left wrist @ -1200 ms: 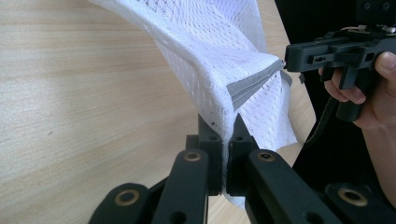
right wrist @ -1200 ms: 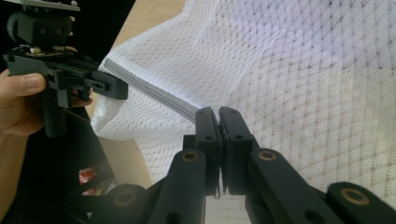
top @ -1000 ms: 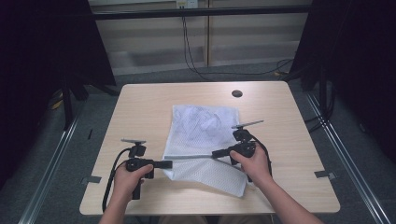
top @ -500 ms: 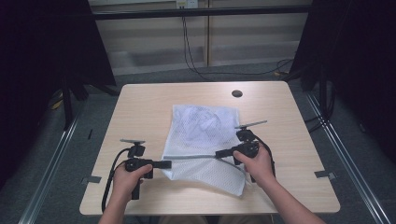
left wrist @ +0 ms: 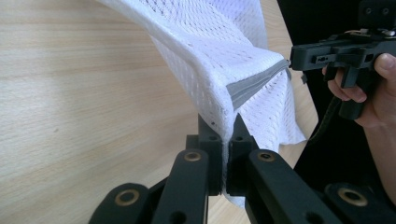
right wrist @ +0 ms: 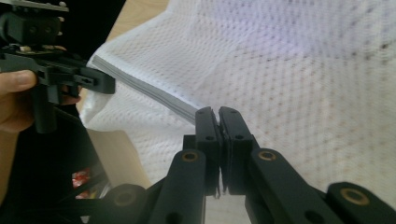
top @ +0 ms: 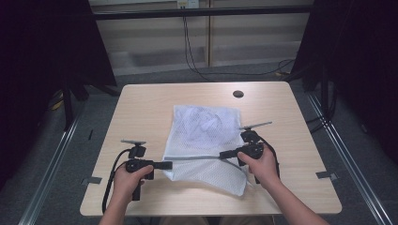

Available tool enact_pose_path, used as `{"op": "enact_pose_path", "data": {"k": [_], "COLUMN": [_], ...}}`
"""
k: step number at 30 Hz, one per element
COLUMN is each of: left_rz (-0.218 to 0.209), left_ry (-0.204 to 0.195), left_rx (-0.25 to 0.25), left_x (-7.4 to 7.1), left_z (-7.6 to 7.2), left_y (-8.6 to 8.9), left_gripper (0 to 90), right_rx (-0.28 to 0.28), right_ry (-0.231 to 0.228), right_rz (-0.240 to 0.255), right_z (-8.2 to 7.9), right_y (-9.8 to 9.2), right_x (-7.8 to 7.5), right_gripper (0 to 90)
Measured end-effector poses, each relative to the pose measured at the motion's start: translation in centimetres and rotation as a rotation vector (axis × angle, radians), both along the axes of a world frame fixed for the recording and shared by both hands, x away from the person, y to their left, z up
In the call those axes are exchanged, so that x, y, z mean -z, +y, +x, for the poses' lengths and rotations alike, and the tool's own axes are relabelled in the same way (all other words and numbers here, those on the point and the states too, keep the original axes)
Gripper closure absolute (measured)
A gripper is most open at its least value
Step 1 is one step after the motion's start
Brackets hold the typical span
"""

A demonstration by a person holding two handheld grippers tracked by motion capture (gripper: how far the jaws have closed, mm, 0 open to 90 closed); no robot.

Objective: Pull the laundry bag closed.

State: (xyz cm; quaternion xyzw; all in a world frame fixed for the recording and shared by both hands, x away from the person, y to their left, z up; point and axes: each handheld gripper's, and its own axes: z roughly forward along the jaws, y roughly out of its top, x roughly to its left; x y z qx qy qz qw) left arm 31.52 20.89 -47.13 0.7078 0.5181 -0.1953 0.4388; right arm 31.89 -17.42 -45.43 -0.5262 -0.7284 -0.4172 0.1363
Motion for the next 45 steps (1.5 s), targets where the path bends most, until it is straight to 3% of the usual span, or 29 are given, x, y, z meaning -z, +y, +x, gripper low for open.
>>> {"op": "enact_pose_path", "data": {"k": [15,45], "left_rz": [0.002,0.005], "left_ry": [0.003,0.01], "left_rx": [0.01,0.005], "left_x": [0.0,0.0], "left_z": [0.0,-0.2], "left_y": [0.0,0.4], "left_gripper": [88.6,88.6], "right_rx": [0.018,0.023], "right_ry": [0.005,0.0], "right_rz": [0.008,0.0], "right_z": [-0.2,-0.3], "right_y": [-1.3,-2.0], "right_x": [0.1,-0.3], "right_gripper": [87.1,87.1]}}
